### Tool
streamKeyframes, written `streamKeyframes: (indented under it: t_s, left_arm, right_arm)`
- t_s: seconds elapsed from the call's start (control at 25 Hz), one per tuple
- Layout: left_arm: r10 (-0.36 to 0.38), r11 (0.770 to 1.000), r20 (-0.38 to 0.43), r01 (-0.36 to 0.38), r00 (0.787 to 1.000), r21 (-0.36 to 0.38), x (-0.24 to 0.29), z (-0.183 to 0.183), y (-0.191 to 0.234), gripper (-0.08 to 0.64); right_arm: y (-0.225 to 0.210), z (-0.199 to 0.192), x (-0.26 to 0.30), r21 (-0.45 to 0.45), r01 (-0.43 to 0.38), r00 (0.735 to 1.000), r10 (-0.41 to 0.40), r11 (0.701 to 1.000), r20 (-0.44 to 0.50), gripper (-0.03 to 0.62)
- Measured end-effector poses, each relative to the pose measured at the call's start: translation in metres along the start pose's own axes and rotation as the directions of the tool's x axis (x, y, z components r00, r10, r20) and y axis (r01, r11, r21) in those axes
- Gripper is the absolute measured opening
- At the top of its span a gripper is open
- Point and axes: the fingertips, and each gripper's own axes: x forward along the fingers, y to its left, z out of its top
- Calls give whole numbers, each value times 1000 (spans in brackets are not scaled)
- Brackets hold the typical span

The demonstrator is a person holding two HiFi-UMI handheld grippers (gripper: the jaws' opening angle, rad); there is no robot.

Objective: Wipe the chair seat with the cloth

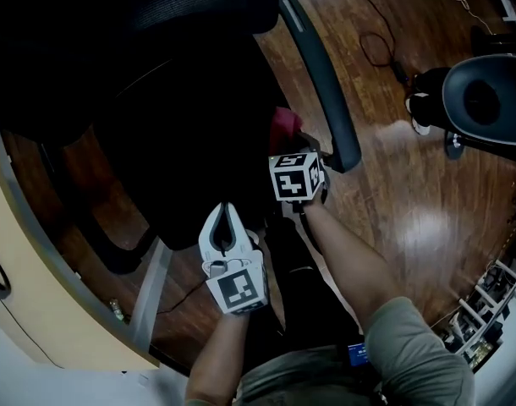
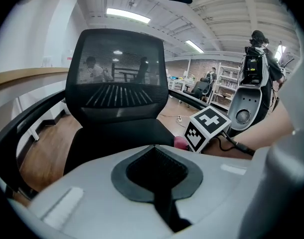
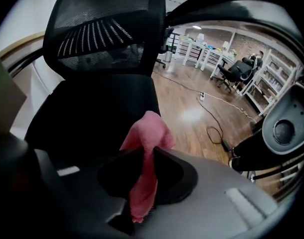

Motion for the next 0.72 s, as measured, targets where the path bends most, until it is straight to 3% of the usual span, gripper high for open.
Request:
streamKeyframes:
  t_s: [0.2, 0.4, 0.56, 0.72]
  left_arm:
    - [0, 1000, -16, 1, 1000, 6, 2, -9, -7, 6]
    - [50, 999, -23, -51, 998, -16, -10, -18, 18, 6]
    - [131, 991, -26, -132, 991, -31, -36, -25, 59, 6]
    - [222, 974, -32, -223, 975, -36, -72, -33, 105, 6]
  right_arm:
    - [-3, -9, 3, 7, 14, 1000, -14, 1000, -12, 58]
    - [2, -4, -2, 2, -2, 1000, 2, 1000, 21, 58]
    - [28, 13, -25, -39, -59, 993, 62, 998, 99, 58]
    - [89, 29, -51, -112, -155, 974, 171, 982, 150, 58]
